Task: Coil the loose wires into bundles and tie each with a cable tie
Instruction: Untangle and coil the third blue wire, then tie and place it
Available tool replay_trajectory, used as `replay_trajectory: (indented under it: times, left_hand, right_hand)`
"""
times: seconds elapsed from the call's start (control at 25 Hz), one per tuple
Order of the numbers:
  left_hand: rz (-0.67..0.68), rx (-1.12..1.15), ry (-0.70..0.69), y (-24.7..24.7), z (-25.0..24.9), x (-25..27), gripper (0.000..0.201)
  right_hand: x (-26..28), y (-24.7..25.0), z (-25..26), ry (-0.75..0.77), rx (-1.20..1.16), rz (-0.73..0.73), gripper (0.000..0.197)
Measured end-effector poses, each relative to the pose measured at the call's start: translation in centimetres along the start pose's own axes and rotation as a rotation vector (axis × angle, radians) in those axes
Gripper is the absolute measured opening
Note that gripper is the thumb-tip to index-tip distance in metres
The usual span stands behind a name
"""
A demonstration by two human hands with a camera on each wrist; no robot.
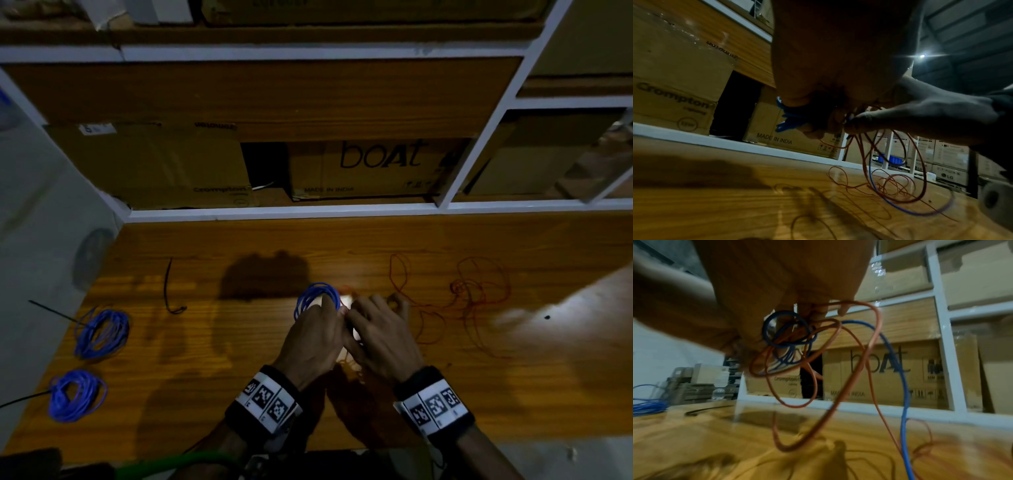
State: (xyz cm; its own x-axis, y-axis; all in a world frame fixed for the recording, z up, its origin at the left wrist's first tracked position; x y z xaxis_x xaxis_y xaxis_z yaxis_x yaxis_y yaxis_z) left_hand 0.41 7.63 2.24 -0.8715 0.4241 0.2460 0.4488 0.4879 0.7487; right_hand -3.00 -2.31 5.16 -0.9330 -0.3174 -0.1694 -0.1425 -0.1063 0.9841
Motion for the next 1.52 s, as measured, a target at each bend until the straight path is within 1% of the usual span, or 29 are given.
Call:
replay_trajectory:
  times: [0.08, 0.16, 0.24, 0.32, 0.44, 0.48, 0.6, 0.68, 0.76, 0.8, 0.84, 0.92, 0.96, 1.04, 1.12, 1.16, 1.24, 1.28, 1.32, 1.36, 1.4, 1.44, 1.48, 1.52]
  left_hand:
    - [0.048, 0.058, 0.0, -0.3, 0.4, -0.2, 0.028]
    - [0.091, 0.131, 0.012, -0.2, 0.8, -0.2, 0.035]
    - [0.127, 0.145, 0.023, 0.2, 0.9, -0.2, 0.04]
    - [0.142, 0.104, 0.022, 0.6, 0.7, -0.2, 0.041]
    - [0.155, 0.207, 0.029, 0.9, 0.5, -0.6, 0.05]
    - [0.147, 0.254, 0.029, 1.0, 0.3, -0.6, 0.05]
    - [0.11, 0.34, 0.023, 1.2, -0.1, -0.4, 0.047]
    - [0.095, 0.396, 0.007, 1.3, -0.1, -0.4, 0.049]
    - [0.086, 0.522, 0.019, 1.4, 0.5, -0.5, 0.052]
    - [0.08, 0.573, 0.037, 1.5, 1.0, -0.5, 0.053]
    - [0.071, 0.596, 0.054, 1.6, 1.5, -0.5, 0.053]
    - [0.068, 0.589, 0.086, 1.5, 2.4, -0.4, 0.056]
    - [0.072, 0.583, 0.105, 1.4, 2.7, -0.3, 0.058]
    - [0.074, 0.583, 0.128, 1.0, 2.9, -0.2, 0.059]
    - [0.075, 0.613, 0.133, 1.0, 2.6, 0.0, 0.053]
    - [0.075, 0.639, 0.132, 1.0, 2.5, 0.1, 0.047]
    - [0.084, 0.668, 0.12, 1.2, 1.9, 0.3, 0.039]
    - [0.092, 0.657, 0.111, 1.2, 1.7, 0.4, 0.039]
    - [0.1, 0.629, 0.1, 1.1, 1.5, 0.3, 0.042]
    - [0.107, 0.596, 0.091, 1.1, 1.4, 0.3, 0.046]
    - [0.108, 0.57, 0.083, 1.0, 1.3, 0.2, 0.048]
    - [0.099, 0.554, 0.077, 1.1, 1.2, 0.1, 0.048]
    - [0.077, 0.538, 0.067, 1.3, 1.1, 0.1, 0.048]
    - [0.05, 0.515, 0.06, 1.7, 1.1, 0.2, 0.048]
  right_hand:
    - [-0.2, 0.5, -0.3, -0.01, 0.029, -0.003, 0.018]
    - [-0.2, 0.4, -0.5, -0.032, 0.028, 0.012, 0.019]
    - [0.0, -0.2, -0.8, -0.085, 0.027, 0.046, 0.019]
    - [0.2, -1.3, -0.9, -0.13, 0.033, 0.091, 0.023]
    - [0.3, -2.4, -1.4, -0.178, -0.002, 0.123, 0.033]
    - [0.1, -2.5, -1.8, -0.21, -0.027, 0.126, 0.04]
    - [-0.5, -3.1, -3.4, -0.352, -0.182, 0.164, 0.077]
    - [-0.8, -3.0, -4.1, -0.402, -0.253, 0.127, 0.092]
    - [-0.7, -2.7, -5.1, -0.436, -0.283, 0.065, 0.1]
    - [-0.6, -2.5, -5.7, -0.45, -0.295, 0.032, 0.099]
    - [-0.5, -2.3, -6.1, -0.436, -0.29, -0.011, 0.092]
    - [-0.3, -1.7, -6.4, -0.357, -0.248, -0.094, 0.071]
    - [-0.1, -1.5, -6.5, -0.341, -0.26, -0.108, 0.067]
    - [0.1, -2.1, -7.2, -0.382, -0.344, -0.065, 0.07]
    - [0.1, -2.7, -7.8, -0.466, -0.383, -0.019, 0.071]
    - [0.1, -2.8, -8.1, -0.491, -0.418, -0.024, 0.065]
    - [-0.4, -2.3, -9.2, -0.531, -0.484, -0.026, 0.04]
    - [-0.7, -2.0, -9.6, -0.546, -0.458, 0.018, 0.03]
    - [-1.2, -1.9, -9.7, -0.537, -0.36, 0.084, 0.031]
    - [-1.6, -1.9, -9.7, -0.52, -0.21, 0.151, 0.034]
    - [-2.1, -1.8, -9.8, -0.52, -0.081, 0.195, 0.035]
    - [-2.3, -1.7, -9.9, -0.536, -0.039, 0.199, 0.032]
    - [-2.4, -1.5, -10.0, -0.552, -0.105, 0.185, 0.027]
    - [-2.2, -2.2, -10.3, -0.585, -0.395, 0.149, 0.025]
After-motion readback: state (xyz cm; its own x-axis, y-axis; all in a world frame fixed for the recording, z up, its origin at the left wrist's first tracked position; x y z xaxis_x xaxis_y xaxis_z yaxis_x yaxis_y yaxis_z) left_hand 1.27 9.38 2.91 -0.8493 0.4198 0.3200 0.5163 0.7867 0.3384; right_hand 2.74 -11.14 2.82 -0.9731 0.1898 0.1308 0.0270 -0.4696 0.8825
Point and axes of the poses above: each hand's wrist, its own x-axis away from the middle knuckle, its own y-axis out of the back of the hand, z = x × y, the point moved 8 cm from there along -x, towards the middle knuckle, and after that the axes turned 9 degrees about z, right-handed, at the moved point
